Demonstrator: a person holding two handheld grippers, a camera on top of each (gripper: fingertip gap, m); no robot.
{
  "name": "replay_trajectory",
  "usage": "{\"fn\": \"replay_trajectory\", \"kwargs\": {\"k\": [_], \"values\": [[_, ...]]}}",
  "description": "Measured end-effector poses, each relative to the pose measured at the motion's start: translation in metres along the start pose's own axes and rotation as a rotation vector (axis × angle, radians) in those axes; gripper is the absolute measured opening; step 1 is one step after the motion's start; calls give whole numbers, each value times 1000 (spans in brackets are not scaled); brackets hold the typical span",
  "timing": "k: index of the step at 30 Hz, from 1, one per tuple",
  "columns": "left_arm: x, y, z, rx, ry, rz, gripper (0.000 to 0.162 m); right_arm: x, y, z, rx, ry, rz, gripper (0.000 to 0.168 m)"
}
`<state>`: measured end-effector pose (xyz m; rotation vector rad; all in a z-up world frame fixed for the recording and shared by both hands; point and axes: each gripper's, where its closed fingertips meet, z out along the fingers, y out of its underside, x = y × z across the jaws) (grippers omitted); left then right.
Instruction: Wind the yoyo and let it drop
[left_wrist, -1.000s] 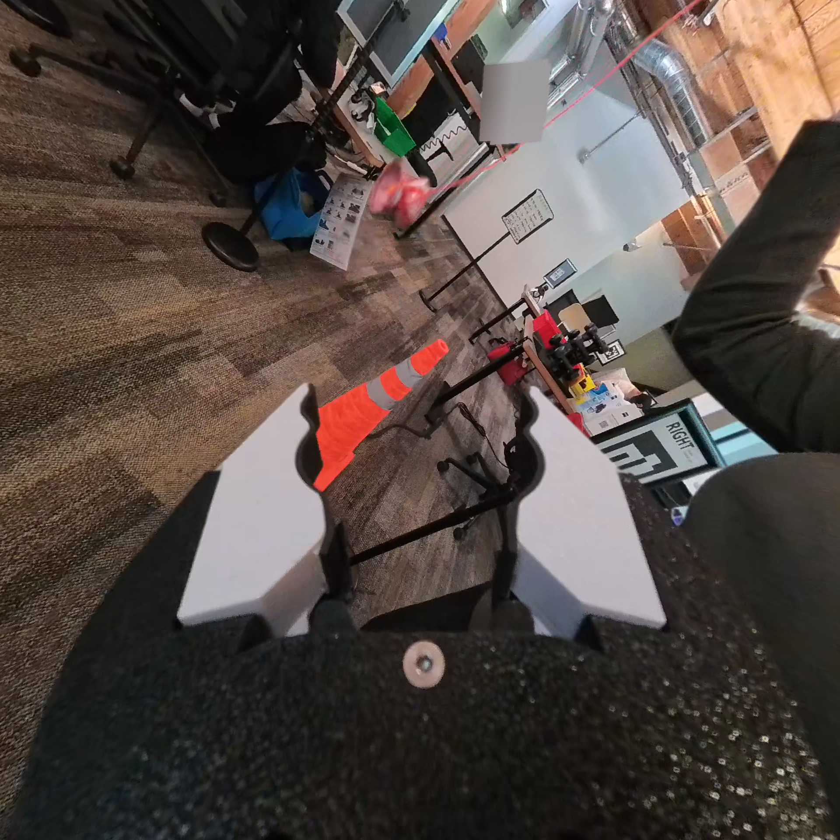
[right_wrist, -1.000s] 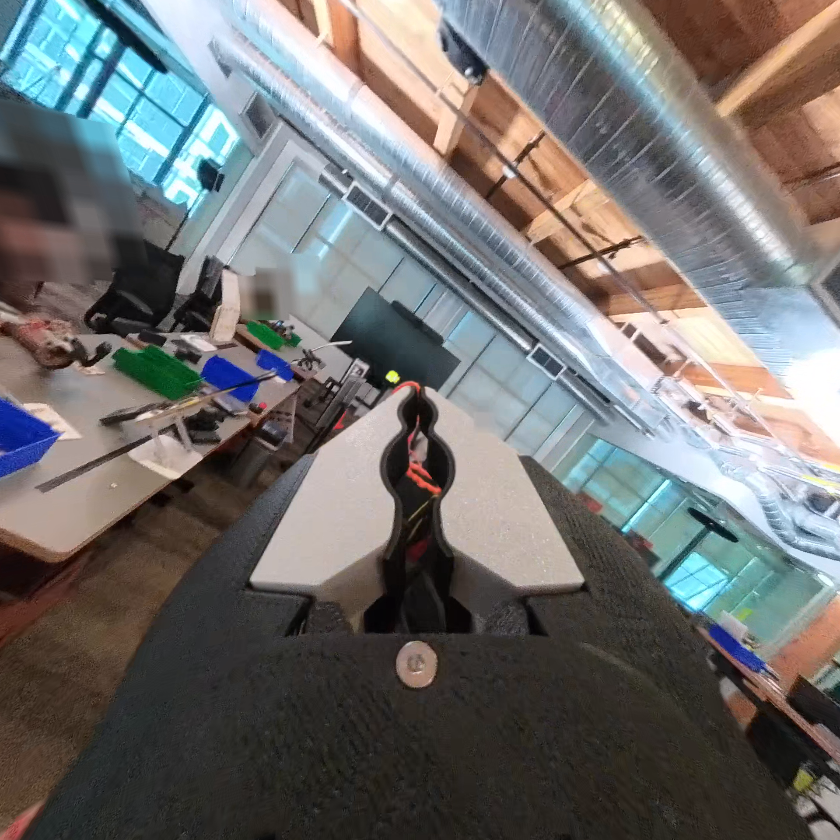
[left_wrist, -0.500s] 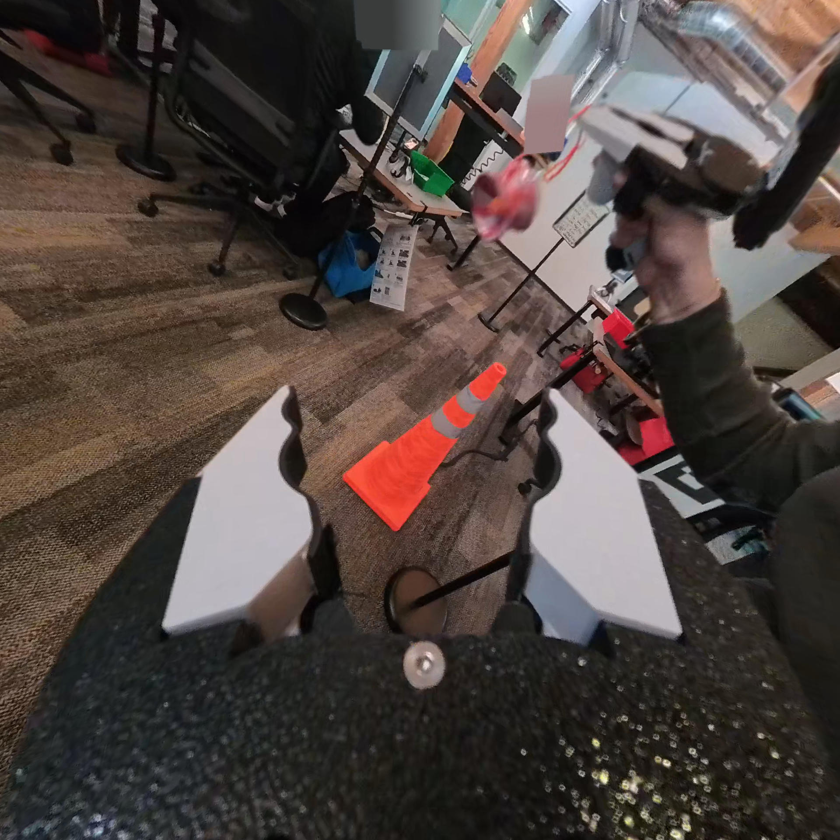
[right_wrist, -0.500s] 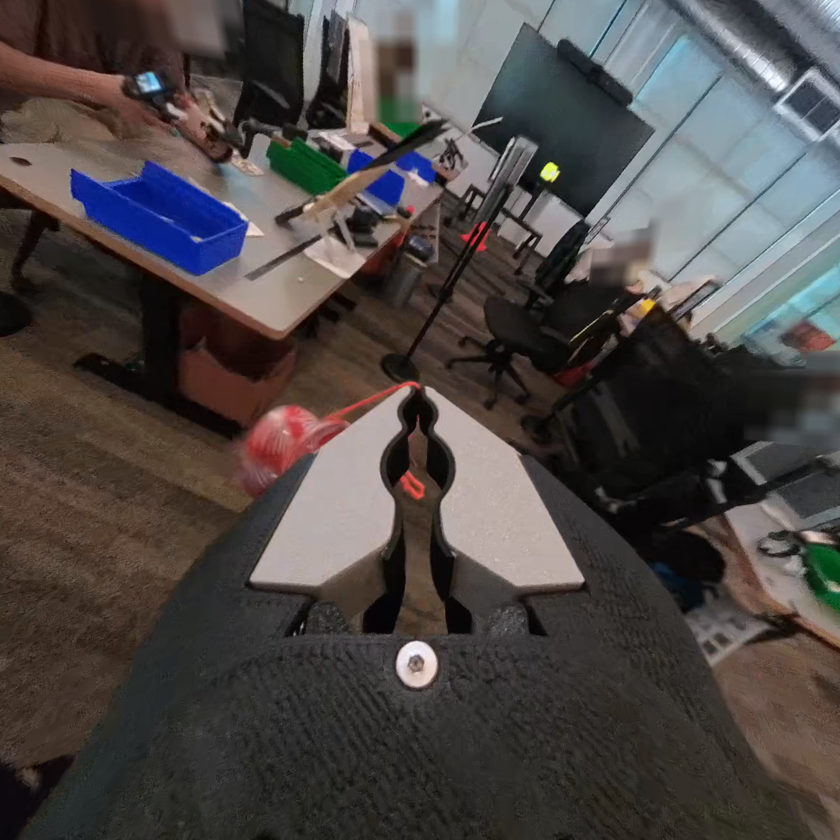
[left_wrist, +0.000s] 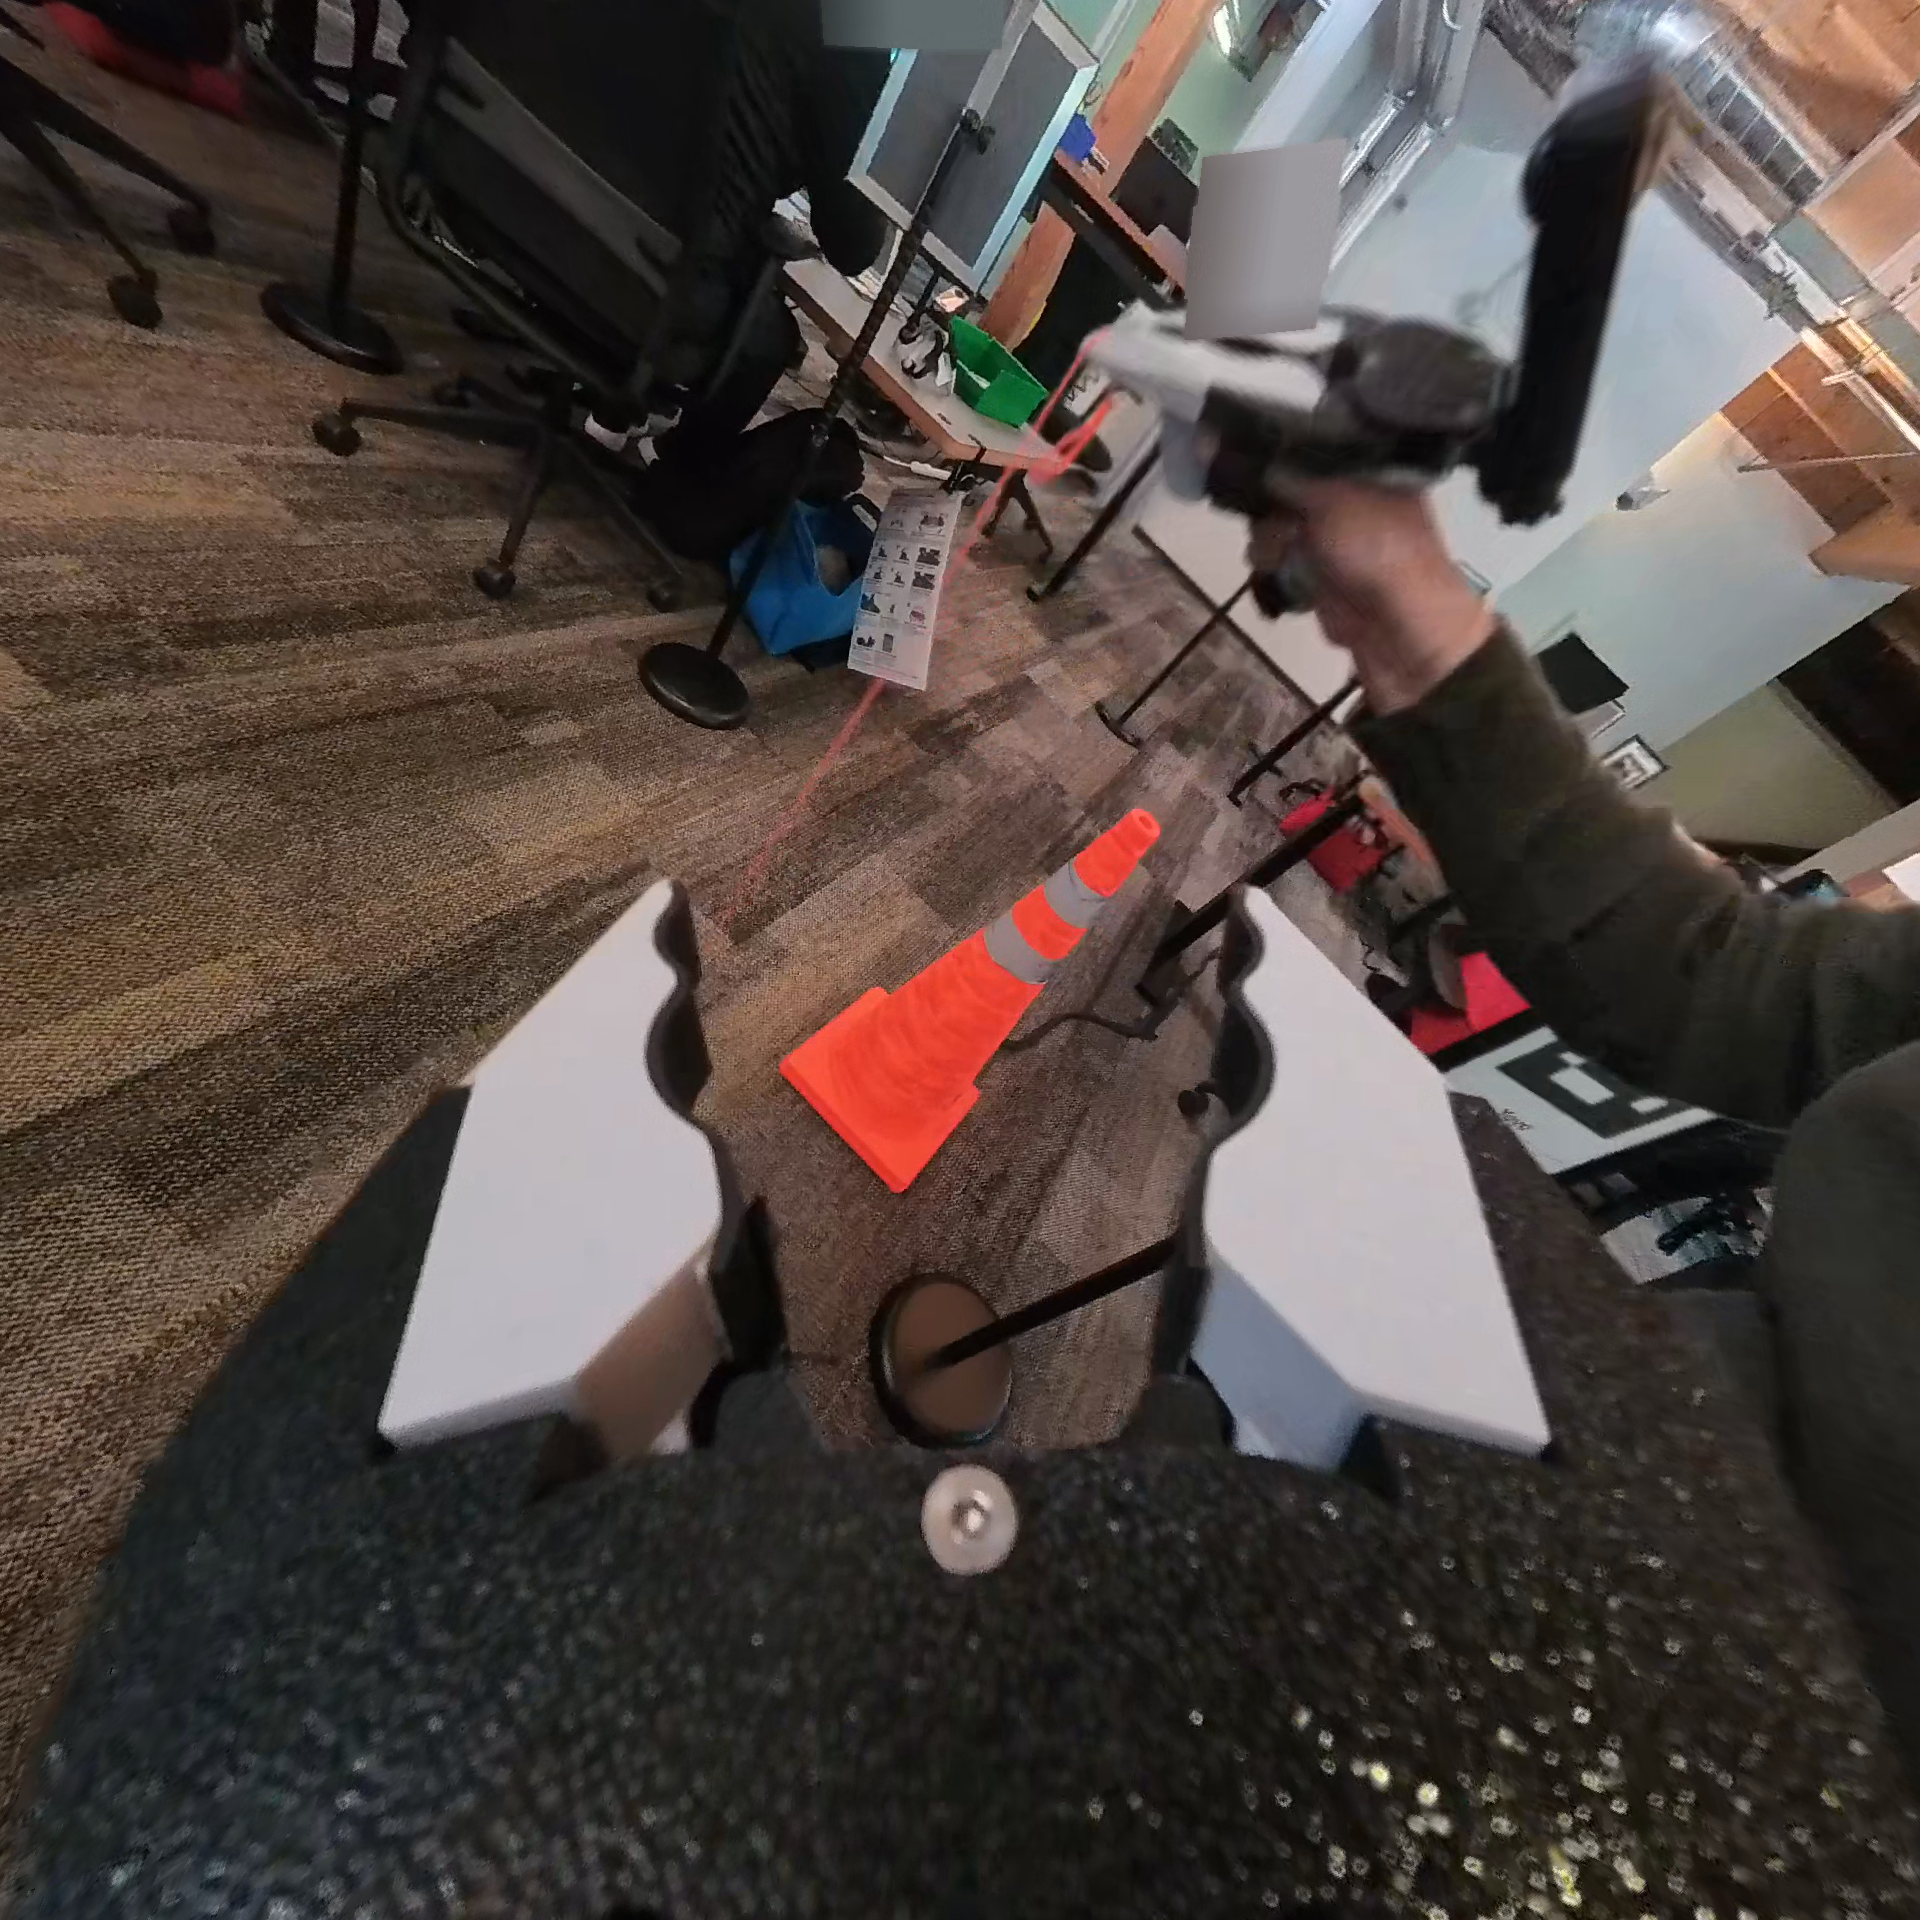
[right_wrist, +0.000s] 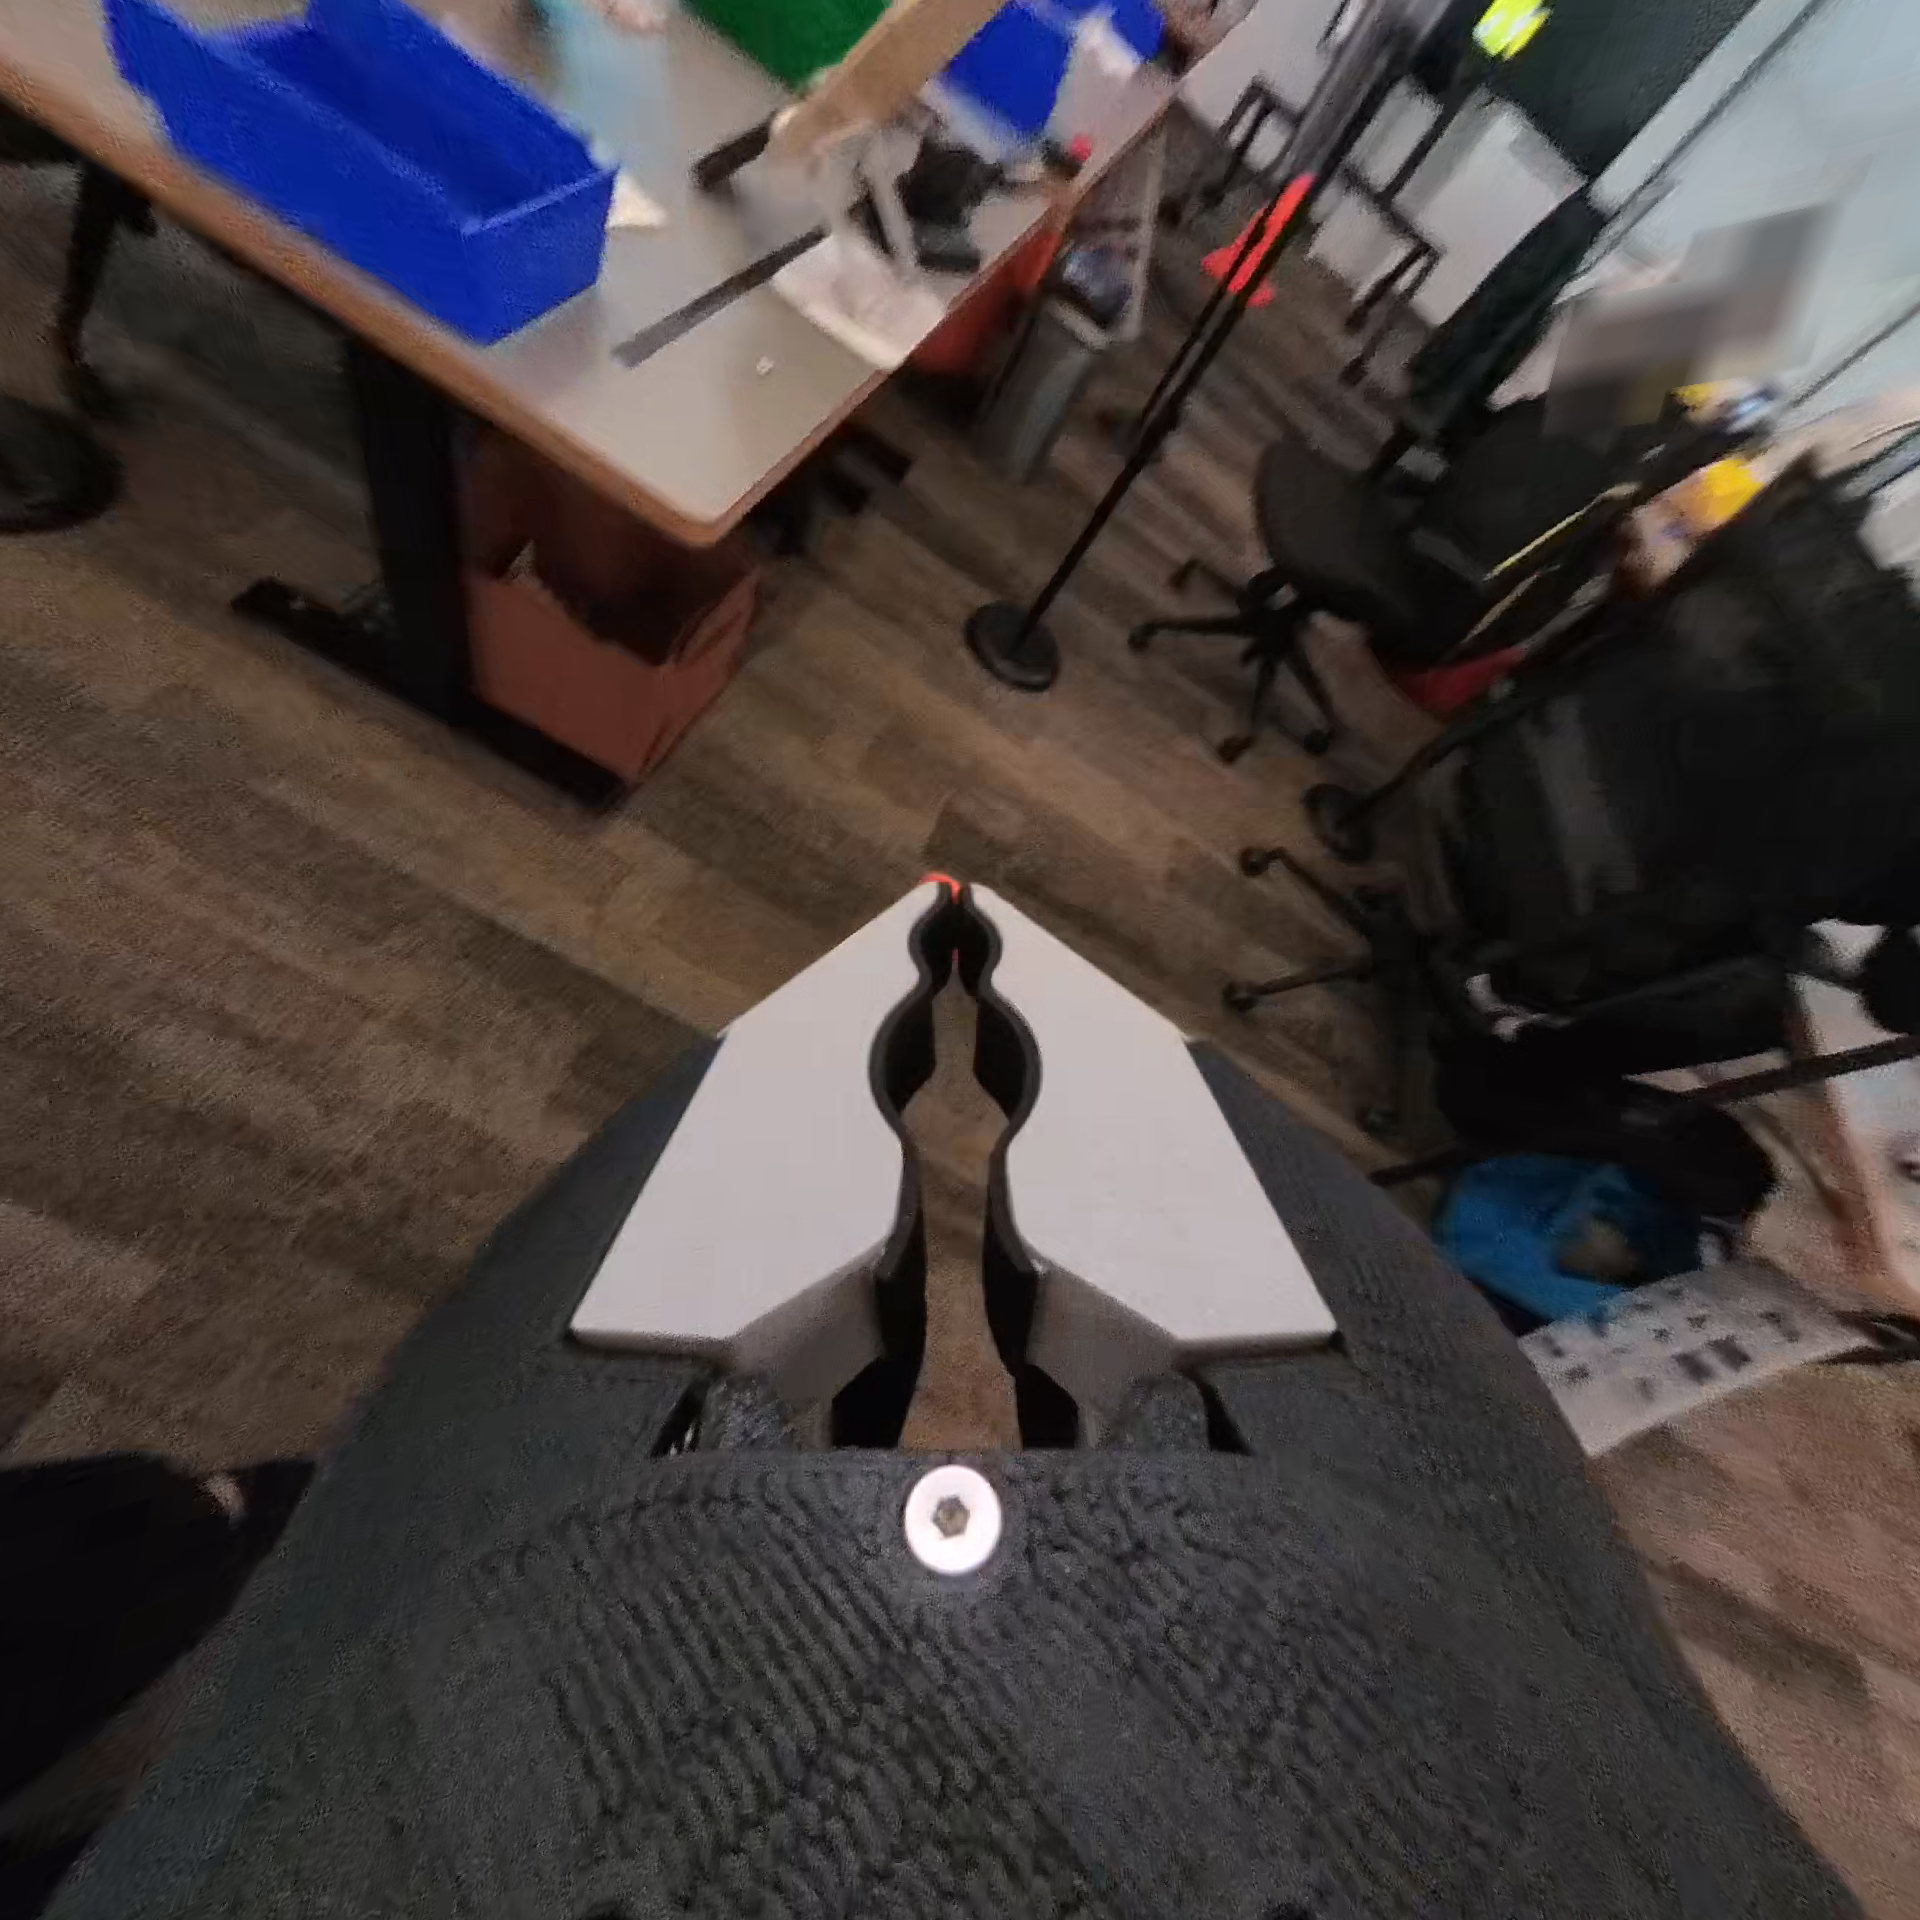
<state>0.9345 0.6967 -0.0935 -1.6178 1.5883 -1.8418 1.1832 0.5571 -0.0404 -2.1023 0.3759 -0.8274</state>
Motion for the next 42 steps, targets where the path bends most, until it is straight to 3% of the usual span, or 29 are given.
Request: {"fn": "replay_trajectory", "kwargs": {"k": [3, 6, 10, 12, 16, 23, 29, 32, 37, 42], "values": [[-3, 3, 0, -5, -2, -5, 98, 91, -86, -61, 243, 284, 28, 0], [-2, 8, -3, -5, -3, -12, 98, 130, -149, -142, 494, 446, 57, 0], [-4, 11, -6, 3, -11, -25, 98, 100, -186, -209, 697, 478, -18, 0], [-5, 10, -9, 18, -6, -38, 98, 70, -188, -221, 723, 467, -74, 0], [-6, 11, -10, 39, 16, -71, 97, 24, -160, -191, 632, 385, -120, 0], [-7, 15, -12, 51, 45, -124, 96, -34, -73, -108, 368, 179, -43, 0], [-8, 9, -14, 66, 59, -144, 94, -124, 63, -24, -8, -64, 13, 0], [-8, 8, -12, 60, 68, -152, 94, -151, 100, -5, -118, -179, 52, 0], [-6, 11, -11, 51, 83, -161, 94, -106, 51, -12, -74, -153, -27, 0], [0, 16, -8, 34, 102, -159, 94, -18, -62, -58, 37, -90, -174, 0]]}}
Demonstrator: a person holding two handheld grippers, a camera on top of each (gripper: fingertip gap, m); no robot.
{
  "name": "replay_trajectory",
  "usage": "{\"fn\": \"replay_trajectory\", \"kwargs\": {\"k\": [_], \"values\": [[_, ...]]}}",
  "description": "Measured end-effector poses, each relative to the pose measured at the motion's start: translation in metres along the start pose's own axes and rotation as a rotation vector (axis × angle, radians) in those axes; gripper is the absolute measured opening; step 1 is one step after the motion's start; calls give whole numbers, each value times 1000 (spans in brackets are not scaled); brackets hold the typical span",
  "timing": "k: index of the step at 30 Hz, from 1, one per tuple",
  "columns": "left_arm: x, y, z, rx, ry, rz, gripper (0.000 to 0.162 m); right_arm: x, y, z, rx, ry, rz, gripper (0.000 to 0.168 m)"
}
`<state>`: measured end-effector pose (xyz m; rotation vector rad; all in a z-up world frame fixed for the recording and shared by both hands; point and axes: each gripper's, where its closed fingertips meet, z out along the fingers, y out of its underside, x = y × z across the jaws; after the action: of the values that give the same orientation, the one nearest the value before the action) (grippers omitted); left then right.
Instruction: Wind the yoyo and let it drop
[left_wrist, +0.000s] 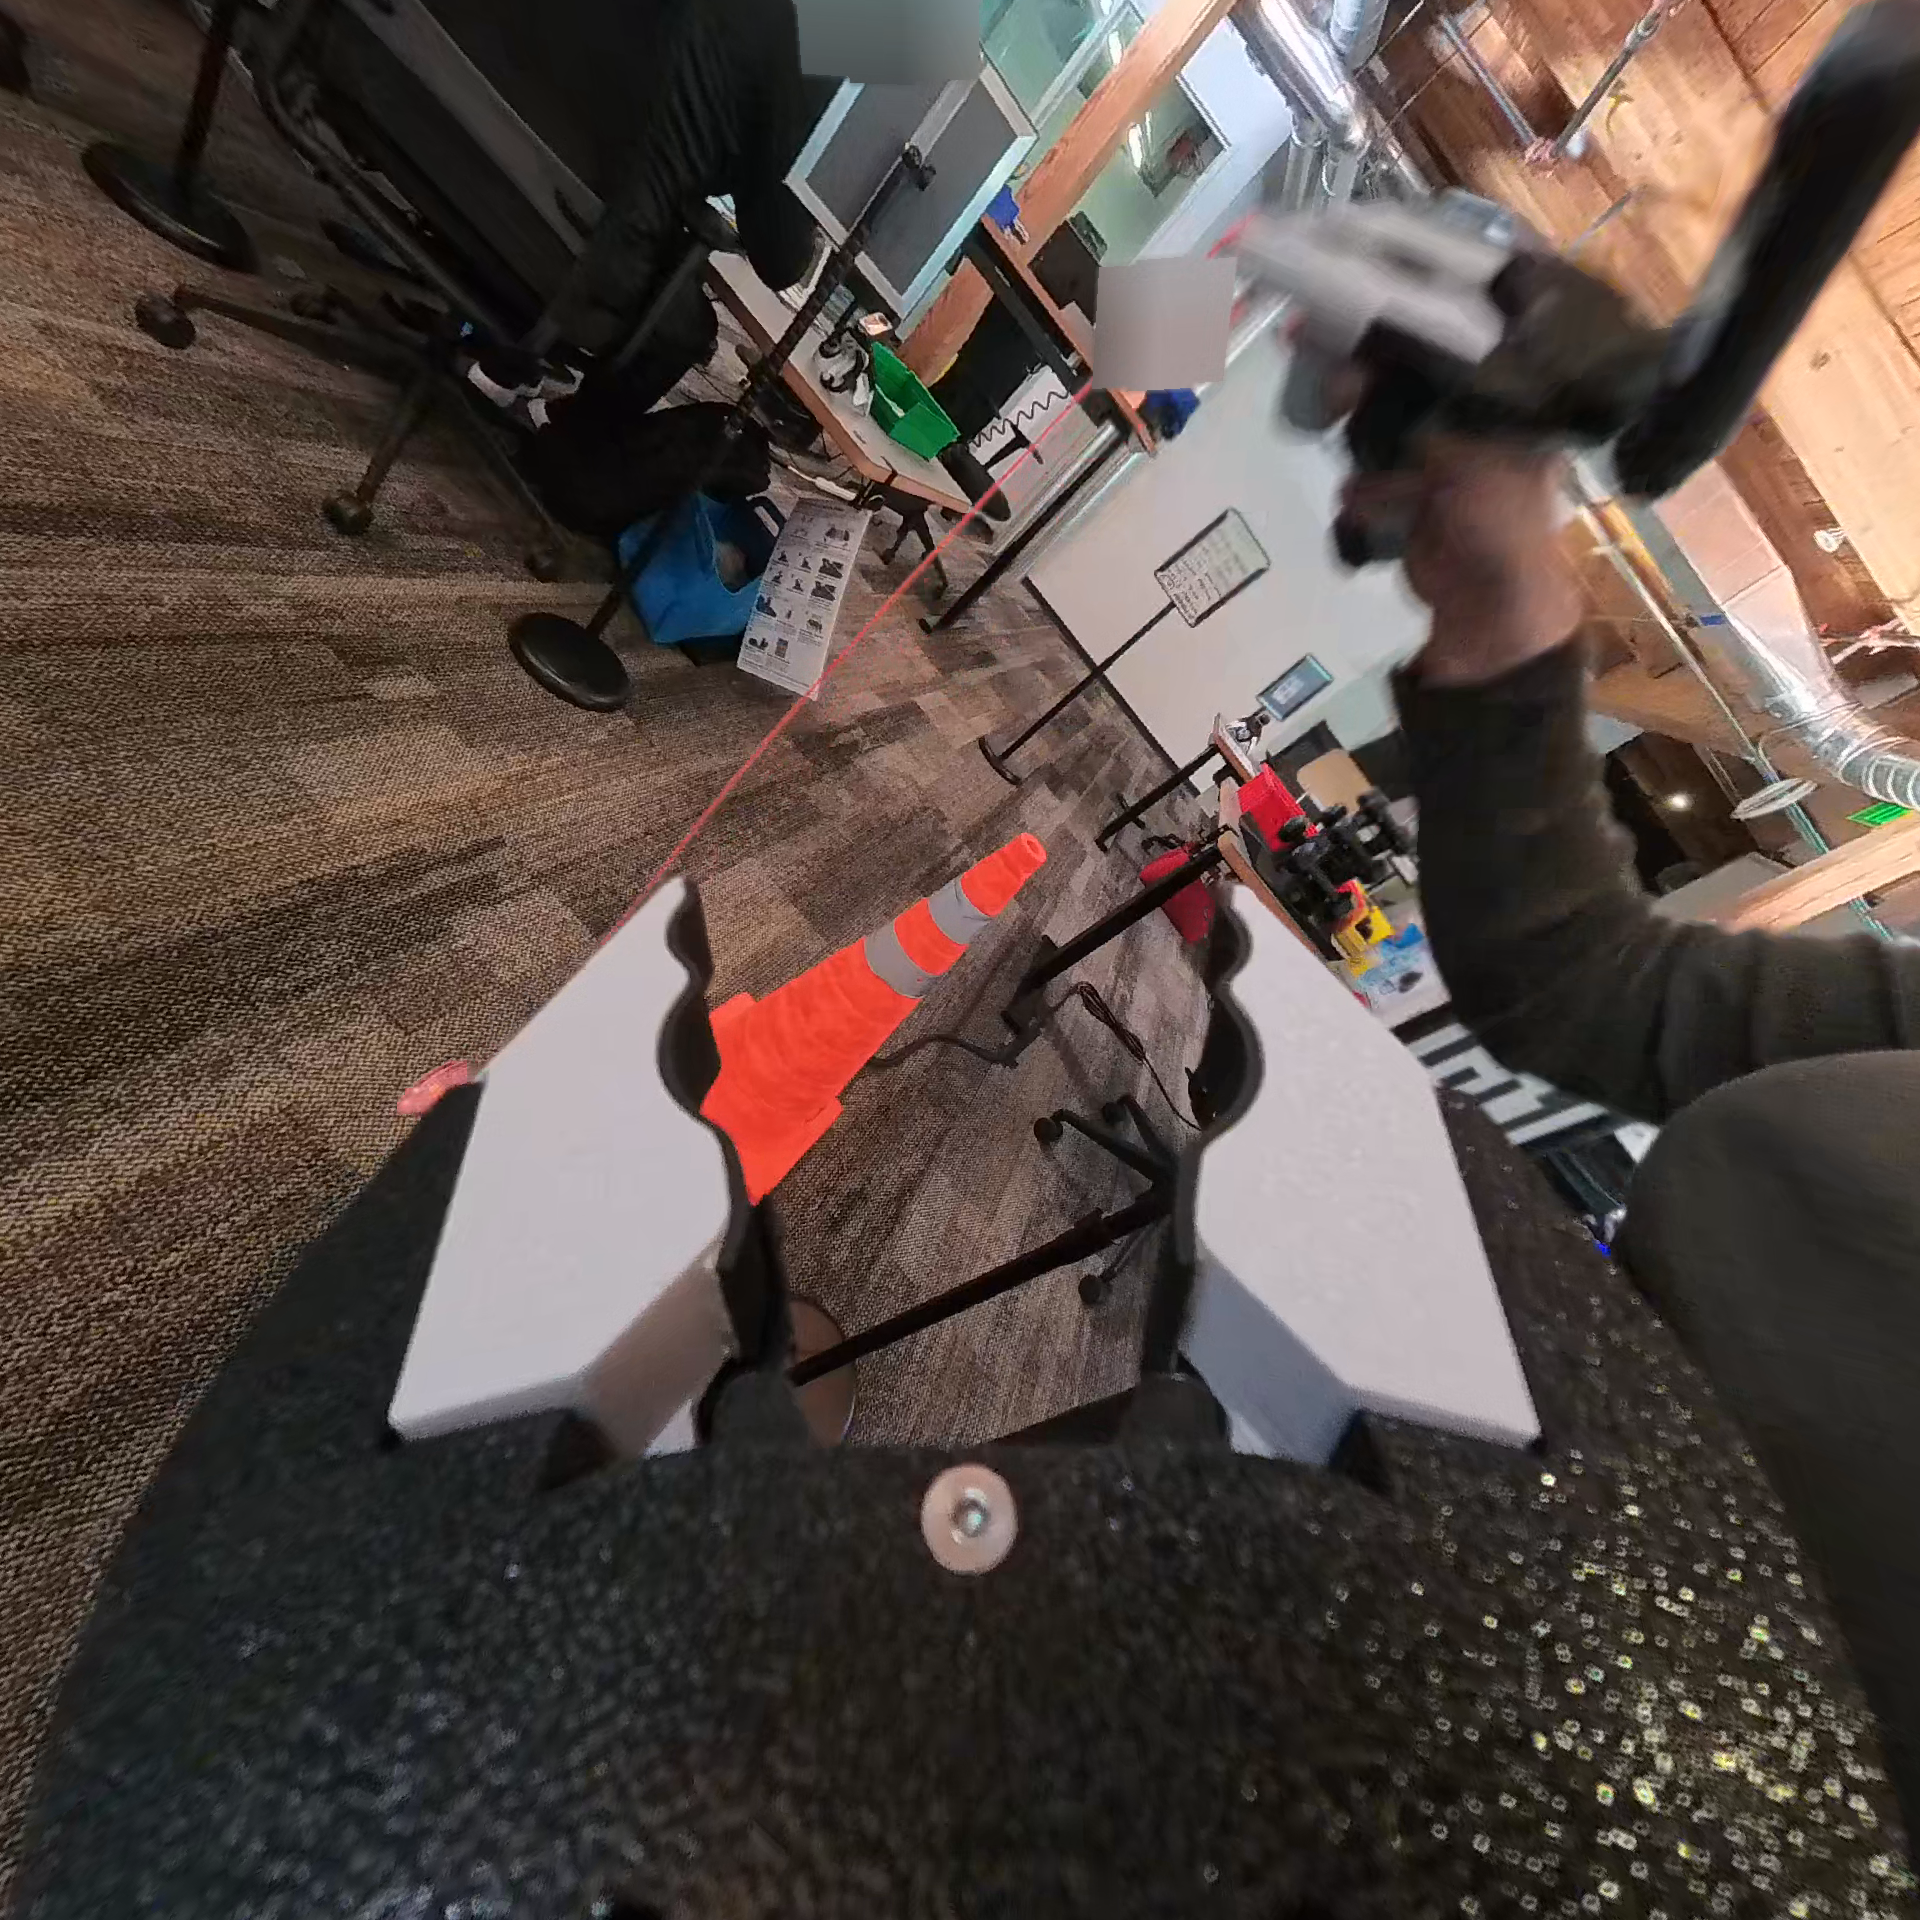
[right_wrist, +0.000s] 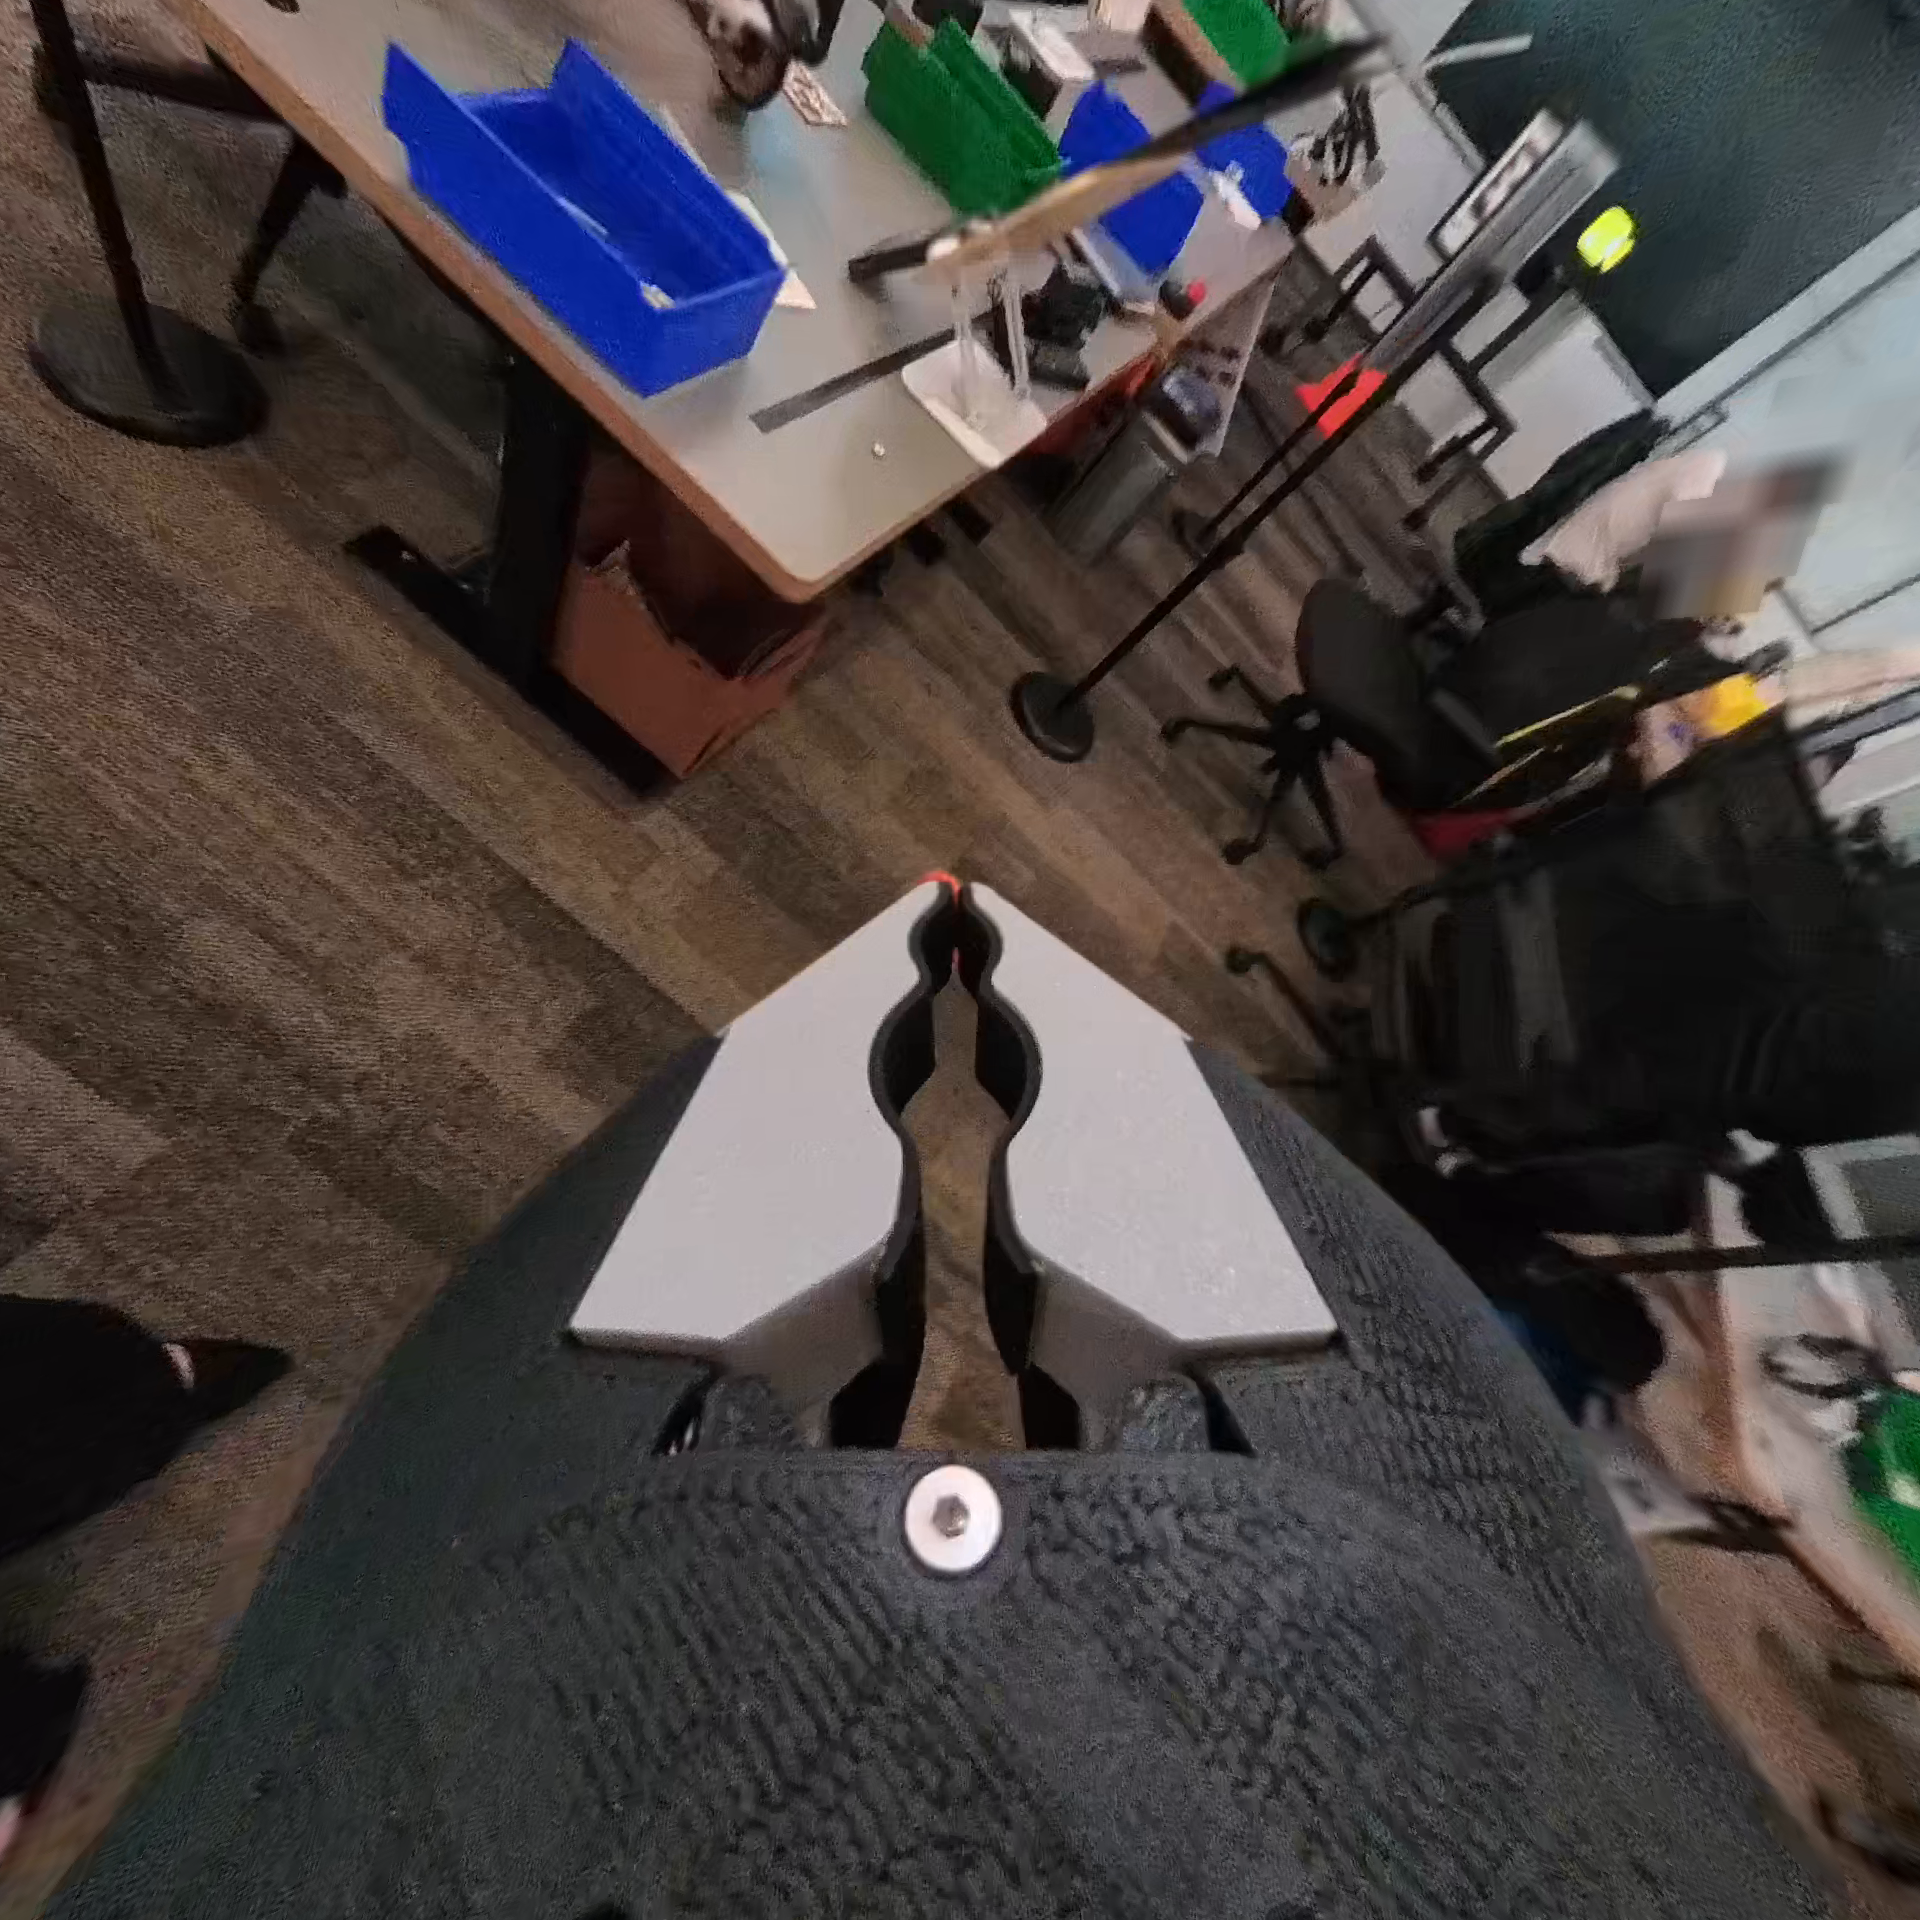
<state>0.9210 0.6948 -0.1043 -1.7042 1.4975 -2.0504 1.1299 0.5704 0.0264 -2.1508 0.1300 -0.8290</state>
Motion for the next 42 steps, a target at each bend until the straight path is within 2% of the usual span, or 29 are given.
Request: {"fn": "replay_trajectory", "kwargs": {"k": [2, 4, 5, 7, 9, 11, 13, 15, 19, 22, 26, 29, 32, 33, 35, 39, 42], "values": [[2, 2, 0, -9, 6, -1, 94, 48, -54, -34, 56, 69, -88, 0], [3, 3, 2, -16, 10, -4, 94, 103, -118, -90, 190, 238, -134, 0], [2, 4, 2, -17, 11, -4, 94, 128, -153, -127, 299, 343, -140, 0], [3, 4, 1, -16, 13, -5, 94, 167, -219, -231, 655, 641, -138, 0], [3, 5, 2, -10, 16, -10, 94, 173, -246, -305, 824, 803, -157, 0], [3, 6, 1, -10, 19, -15, 94, 168, -254, -325, 863, 796, -157, 0], [2, 7, 2, -14, 20, -17, 94, 163, -249, -305, 793, 736, -166, 0], [1, 7, 3, -17, 23, -20, 94, 154, -230, -264, 678, 656, -178, 0], [1, 10, 4, -32, 26, -25, 94, 112, -159, -161, 426, 444, -171, 0], [-1, 12, 5, -36, 29, -35, 94, 60, -81, -85, 250, 300, -133, 0], [-3, 14, 5, -44, 27, -44, 94, -39, 59, 9, 2, 98, -10, 0], [-5, 14, 4, -50, 18, -41, 94, -110, 158, 52, -169, 0, 91, 0], [-6, 15, 2, -51, 10, -42, 94, -161, 220, 70, -285, -81, 178, 0], [-8, 14, 1, -48, 7, -44, 94, -169, 225, 71, -286, -97, 196, 0], [-10, 15, -2, -46, 1, -46, 94, -167, 211, 68, -258, -110, 189, 0], [-12, 20, -1, -55, -2, -50, 94, -96, 126, 51, -92, -70, 114, 0], [-10, 22, 5, -71, 13, -52, 94, -47, 67, 33, -91, -142, 61, 0]]}}
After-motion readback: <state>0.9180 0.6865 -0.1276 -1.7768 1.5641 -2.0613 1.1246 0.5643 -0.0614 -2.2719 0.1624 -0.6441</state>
